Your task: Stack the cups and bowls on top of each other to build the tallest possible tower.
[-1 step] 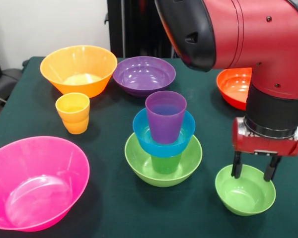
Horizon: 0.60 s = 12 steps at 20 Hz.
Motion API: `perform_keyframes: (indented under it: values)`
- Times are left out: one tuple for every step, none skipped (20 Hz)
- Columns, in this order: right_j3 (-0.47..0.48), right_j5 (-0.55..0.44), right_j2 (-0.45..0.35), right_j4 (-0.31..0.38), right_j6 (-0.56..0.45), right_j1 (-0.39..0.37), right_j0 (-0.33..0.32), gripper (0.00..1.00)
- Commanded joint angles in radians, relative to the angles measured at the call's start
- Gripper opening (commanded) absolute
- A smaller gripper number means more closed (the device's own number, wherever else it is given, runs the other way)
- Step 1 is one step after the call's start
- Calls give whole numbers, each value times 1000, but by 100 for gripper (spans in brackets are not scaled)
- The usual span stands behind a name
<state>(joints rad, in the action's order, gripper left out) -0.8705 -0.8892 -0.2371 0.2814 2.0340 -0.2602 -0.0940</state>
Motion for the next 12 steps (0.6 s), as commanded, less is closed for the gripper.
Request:
perform_keyframes:
  values:
    - [29, -23, 21, -9, 153, 26, 56, 100]
    - [27, -26, 24, -14, 162, 25, 64, 100]
    - [25, -29, 27, -19, 172, 24, 72, 100]
    - [16, -30, 31, -24, 178, 17, 77, 100]
    - [16, -37, 36, -30, 184, 13, 86, 100]
    - [7, -35, 41, -36, 187, 8, 91, 100]
    - [4, -40, 45, -46, 195, 4, 98, 100]
    - [1, -37, 49, -52, 194, 3, 102, 100]
    - [0, -33, 52, -55, 192, 2, 107, 100]
    - [-4, -32, 58, -62, 200, 1, 114, 100]
    - [-5, -34, 65, -67, 202, -1, 120, 100]
    - [-4, -34, 70, -72, 198, -1, 121, 100]
